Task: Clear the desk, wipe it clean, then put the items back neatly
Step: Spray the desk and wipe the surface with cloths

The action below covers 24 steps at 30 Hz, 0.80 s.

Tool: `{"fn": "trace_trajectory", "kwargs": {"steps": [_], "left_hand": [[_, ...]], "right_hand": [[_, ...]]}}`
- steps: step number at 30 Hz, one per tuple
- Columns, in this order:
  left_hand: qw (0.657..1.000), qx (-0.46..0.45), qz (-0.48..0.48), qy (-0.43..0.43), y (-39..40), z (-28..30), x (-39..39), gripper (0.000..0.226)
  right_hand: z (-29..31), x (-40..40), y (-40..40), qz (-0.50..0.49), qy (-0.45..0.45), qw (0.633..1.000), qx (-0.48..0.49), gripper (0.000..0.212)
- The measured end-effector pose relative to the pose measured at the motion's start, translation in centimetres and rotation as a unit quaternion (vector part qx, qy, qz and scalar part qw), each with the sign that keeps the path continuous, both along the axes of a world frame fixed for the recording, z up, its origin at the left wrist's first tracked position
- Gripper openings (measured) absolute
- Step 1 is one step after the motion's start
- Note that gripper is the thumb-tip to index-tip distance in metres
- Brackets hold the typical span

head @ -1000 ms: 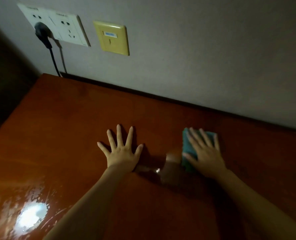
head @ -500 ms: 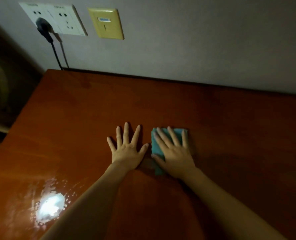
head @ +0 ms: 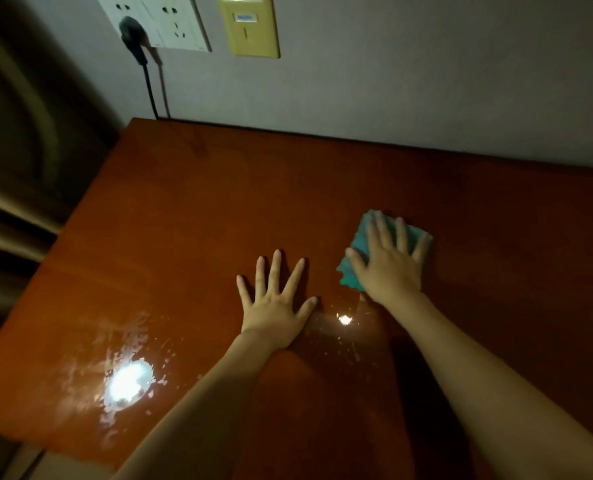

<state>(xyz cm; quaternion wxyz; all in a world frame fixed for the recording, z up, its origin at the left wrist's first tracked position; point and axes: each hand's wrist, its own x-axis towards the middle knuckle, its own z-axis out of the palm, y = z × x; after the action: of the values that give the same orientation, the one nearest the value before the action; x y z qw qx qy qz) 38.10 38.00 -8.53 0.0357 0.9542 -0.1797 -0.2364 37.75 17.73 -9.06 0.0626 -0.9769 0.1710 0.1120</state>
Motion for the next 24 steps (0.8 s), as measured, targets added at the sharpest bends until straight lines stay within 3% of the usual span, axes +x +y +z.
{"fn": "trace_trajectory", "kwargs": {"steps": [5, 9, 13, 16, 18, 24], "left_hand": [[1.000, 0.004, 0.002, 0.016, 1.4, 0.2, -2.5, 0.065], [1.000, 0.004, 0.000, 0.015, 2.1, 0.2, -3.8, 0.069], [1.000, -0.002, -0.005, 0.006, 2.7, -0.2, -5.3, 0.079], [1.000, 0.000, -0.002, -0.006, 3.0, -0.2, -6.4, 0.068], [1.000, 0.000, 0.001, -0.003, 3.3, -0.1, -8.1, 0.066], [0.999, -0.007, -0.032, 0.000, 5.8, 0.0, -11.7, 0.064]], "right_hand": [[-0.3, -7.7, 4.4, 0.169, -0.005, 0.986, 0.000, 0.069], [-0.5, -14.7, -1.9, 0.234, 0.056, 0.970, -0.022, 0.072], [-0.1, -15.5, -5.8, 0.105, 0.021, 0.993, -0.058, 0.076], [-0.2, -12.2, -2.9, -0.086, 0.007, 0.996, -0.024, 0.073], [0.0, -10.4, 0.5, -0.121, -0.004, 0.993, -0.006, 0.072], [-0.8, -15.3, 9.3, 0.106, -0.036, 0.994, -0.005, 0.073]]}}
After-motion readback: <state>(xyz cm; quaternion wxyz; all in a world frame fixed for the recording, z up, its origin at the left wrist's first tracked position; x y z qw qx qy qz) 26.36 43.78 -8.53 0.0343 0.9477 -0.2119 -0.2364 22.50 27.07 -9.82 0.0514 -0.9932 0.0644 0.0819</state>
